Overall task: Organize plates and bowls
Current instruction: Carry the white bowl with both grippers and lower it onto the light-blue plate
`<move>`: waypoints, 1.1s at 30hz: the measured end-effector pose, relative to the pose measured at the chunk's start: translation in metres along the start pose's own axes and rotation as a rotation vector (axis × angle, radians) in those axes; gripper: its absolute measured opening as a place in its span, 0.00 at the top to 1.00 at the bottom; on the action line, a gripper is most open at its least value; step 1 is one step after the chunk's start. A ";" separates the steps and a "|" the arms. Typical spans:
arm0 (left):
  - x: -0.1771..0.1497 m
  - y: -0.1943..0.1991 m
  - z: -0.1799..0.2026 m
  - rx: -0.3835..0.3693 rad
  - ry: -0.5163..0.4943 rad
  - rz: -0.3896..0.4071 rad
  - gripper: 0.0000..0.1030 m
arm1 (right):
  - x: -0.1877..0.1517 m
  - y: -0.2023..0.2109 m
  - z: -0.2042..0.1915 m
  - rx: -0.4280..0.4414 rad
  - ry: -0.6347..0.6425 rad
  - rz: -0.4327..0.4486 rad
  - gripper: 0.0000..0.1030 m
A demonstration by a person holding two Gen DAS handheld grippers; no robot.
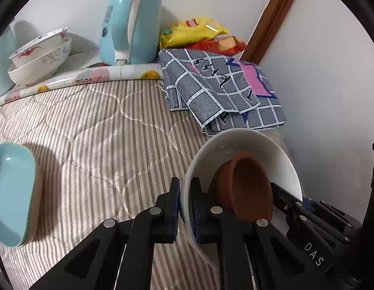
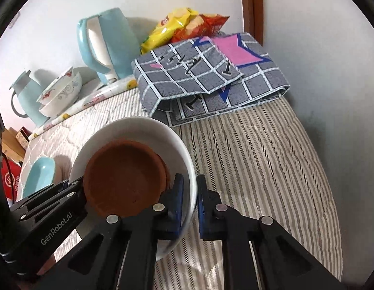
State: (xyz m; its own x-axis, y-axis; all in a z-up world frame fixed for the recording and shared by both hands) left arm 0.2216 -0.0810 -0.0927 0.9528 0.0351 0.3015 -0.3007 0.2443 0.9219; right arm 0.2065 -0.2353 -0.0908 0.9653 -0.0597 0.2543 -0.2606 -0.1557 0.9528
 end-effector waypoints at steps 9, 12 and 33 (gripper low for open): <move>-0.018 0.037 -0.007 0.006 -0.002 0.040 0.91 | -0.019 0.031 -0.018 0.009 0.004 0.048 0.90; -0.024 0.047 -0.012 0.010 -0.001 0.049 0.91 | -0.026 0.038 -0.026 0.011 0.006 0.060 0.90; -0.053 0.091 -0.063 0.007 0.032 0.085 0.91 | -0.057 0.059 -0.088 0.016 0.033 0.097 0.90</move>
Point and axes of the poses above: each gripper's, at about its wrist camera, not at the fingertips, and y roughly against the way its jaws point, z to its right, x to its top, the point moved 1 cm from there along -y, roughly the way its jaws point, and after that the axes turned 14 degrees about -z, right-handed, at the moved point
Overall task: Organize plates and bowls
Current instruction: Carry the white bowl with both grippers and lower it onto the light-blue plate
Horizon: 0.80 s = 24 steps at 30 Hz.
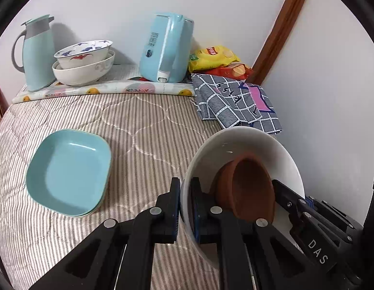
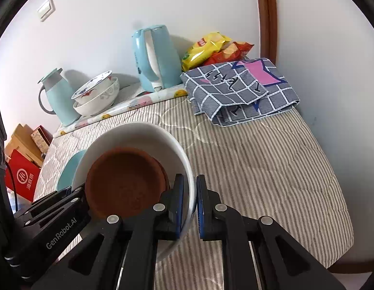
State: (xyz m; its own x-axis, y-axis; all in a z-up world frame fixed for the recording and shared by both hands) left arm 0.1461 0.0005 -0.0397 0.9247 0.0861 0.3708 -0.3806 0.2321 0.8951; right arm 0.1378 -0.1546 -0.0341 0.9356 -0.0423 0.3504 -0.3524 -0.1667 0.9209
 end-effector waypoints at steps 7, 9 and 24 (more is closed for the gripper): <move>-0.004 0.008 -0.023 0.016 0.010 0.007 0.91 | -0.004 -0.002 -0.025 0.007 0.019 0.009 0.91; -0.005 0.011 -0.031 0.025 0.018 0.007 0.91 | -0.005 -0.004 -0.032 0.017 0.021 0.007 0.91; -0.003 0.026 -0.087 0.050 0.084 0.027 0.91 | -0.002 -0.020 -0.088 0.059 0.075 -0.007 0.91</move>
Point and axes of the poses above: each gripper's, at about its wrist camera, not at the fingertips, and y roughly against the way its jaws point, z to its right, x to its top, the point moved 1 cm from there along -y, roughly the way its jaws point, and after that the axes turned 14 degrees about -z, right-handed, at the moved point
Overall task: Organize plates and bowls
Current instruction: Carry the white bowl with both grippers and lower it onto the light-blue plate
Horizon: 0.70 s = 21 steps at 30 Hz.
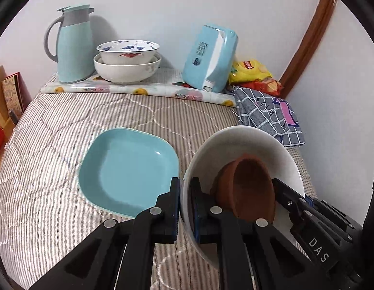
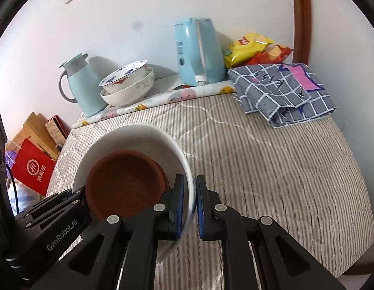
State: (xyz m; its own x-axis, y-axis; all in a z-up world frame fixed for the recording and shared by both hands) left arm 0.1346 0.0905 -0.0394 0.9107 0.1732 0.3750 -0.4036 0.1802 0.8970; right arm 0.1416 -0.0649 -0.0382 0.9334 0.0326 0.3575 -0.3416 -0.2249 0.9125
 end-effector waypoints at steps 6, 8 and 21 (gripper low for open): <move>0.005 0.002 -0.017 0.006 0.015 0.007 0.91 | 0.006 -0.005 -0.016 0.008 0.017 -0.001 0.91; 0.007 0.002 -0.024 0.011 0.020 0.009 0.91 | 0.008 -0.008 -0.022 0.011 0.027 -0.004 0.91; 0.022 -0.003 -0.069 0.033 0.075 0.002 0.91 | 0.025 -0.035 -0.063 0.031 0.082 -0.036 0.91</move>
Point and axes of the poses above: each gripper's, at about its wrist camera, not at the fingertips, and y roughly against the way its jaws point, z to its right, x to its top, the point moved 1 cm from there along -y, roughly the way its jaws point, and after that the axes turned 14 degrees about -z, right-handed, at the moved point
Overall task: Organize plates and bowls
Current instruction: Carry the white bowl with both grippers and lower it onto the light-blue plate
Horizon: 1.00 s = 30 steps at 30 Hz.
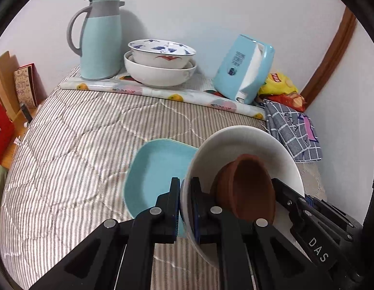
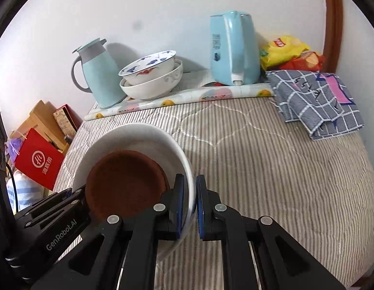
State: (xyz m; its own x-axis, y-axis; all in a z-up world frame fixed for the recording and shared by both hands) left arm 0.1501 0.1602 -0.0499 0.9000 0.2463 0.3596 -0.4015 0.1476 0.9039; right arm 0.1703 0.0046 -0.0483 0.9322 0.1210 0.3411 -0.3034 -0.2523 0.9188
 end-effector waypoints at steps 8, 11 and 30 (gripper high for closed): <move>0.012 -0.013 -0.024 0.021 0.035 -0.019 0.91 | 0.015 -0.025 -0.017 0.011 0.026 -0.033 0.91; 0.016 -0.020 -0.032 0.030 0.046 -0.029 0.91 | 0.019 -0.037 -0.023 0.012 0.040 -0.052 0.91; 0.019 -0.069 -0.046 0.035 0.057 -0.102 0.91 | 0.022 -0.089 -0.018 -0.007 0.029 -0.132 0.90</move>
State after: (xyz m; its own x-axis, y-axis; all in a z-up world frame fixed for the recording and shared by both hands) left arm 0.1873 0.1989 -0.1156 0.9245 0.2860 0.2521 -0.3010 0.1418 0.9430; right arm 0.2140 0.0466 -0.1190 0.9581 0.1806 0.2222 -0.1795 -0.2257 0.9575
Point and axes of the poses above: each gripper's, at about its wrist camera, not at the fingertips, and y roughly against the way its jaws point, z to its right, x to its top, the point moved 1 cm from there along -y, roughly the way its jaws point, and after that the axes turned 14 degrees about -z, right-handed, at the moved point
